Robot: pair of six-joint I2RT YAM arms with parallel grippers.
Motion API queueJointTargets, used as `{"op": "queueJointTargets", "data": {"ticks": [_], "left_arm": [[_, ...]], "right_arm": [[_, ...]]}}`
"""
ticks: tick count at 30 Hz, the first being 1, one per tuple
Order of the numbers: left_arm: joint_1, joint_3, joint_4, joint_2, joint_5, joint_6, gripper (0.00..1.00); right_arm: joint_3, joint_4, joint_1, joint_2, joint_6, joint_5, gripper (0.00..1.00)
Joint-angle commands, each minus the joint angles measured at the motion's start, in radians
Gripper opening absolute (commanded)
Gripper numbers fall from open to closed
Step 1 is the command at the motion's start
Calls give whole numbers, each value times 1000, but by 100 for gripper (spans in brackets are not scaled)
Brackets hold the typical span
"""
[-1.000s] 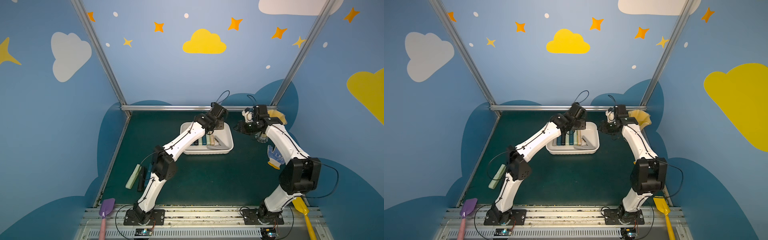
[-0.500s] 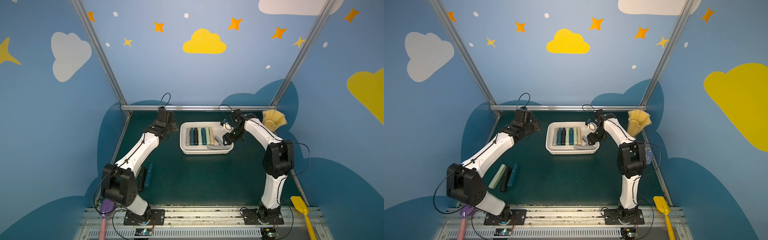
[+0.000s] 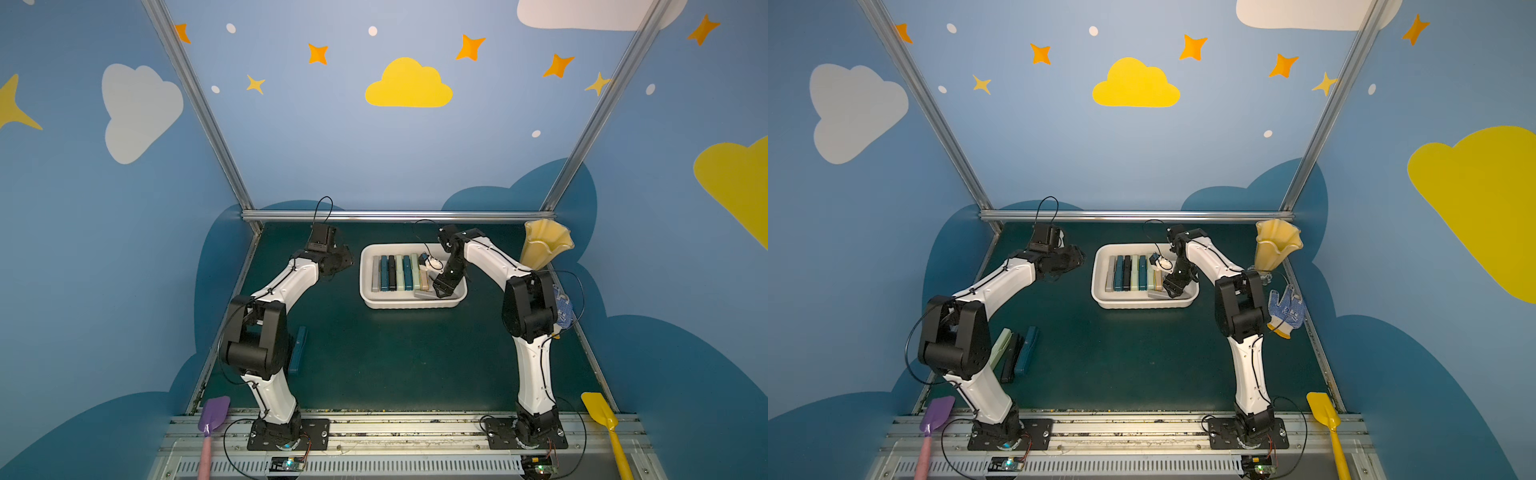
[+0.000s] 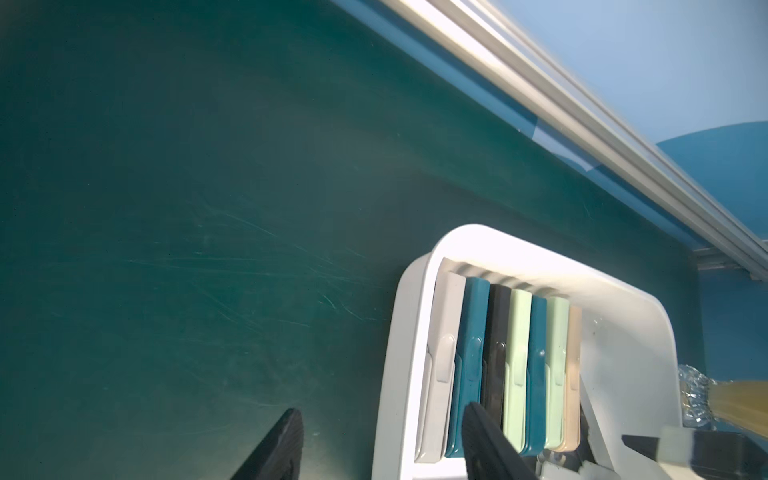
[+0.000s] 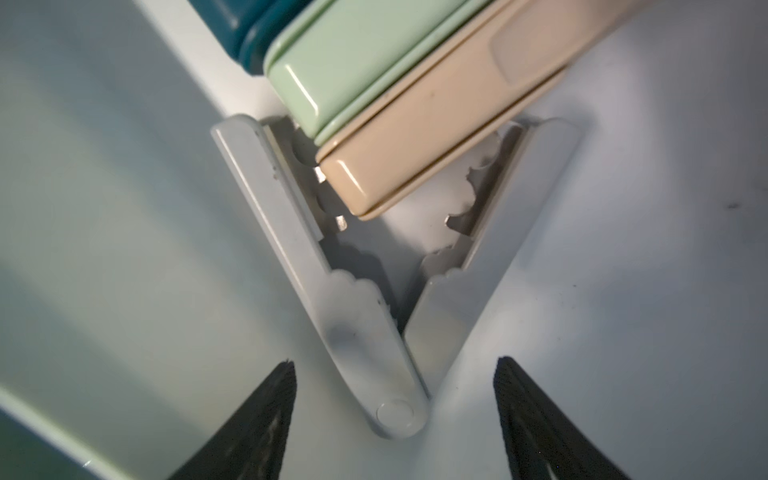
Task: Put the pruning pliers into the storage box
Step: Adjust the pruning pliers in the storage box.
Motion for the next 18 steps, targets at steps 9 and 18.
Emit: {"op": "queueJointTargets", "data": {"ticks": [9,18], "left_arm": [[8,8,55,33,97,-29,61],[6,16,62,80,125,-35,59]], "right_arm": [[-3,28,4,83,-74,31,73],[-16,71,4,93,-96,46,59]]}}
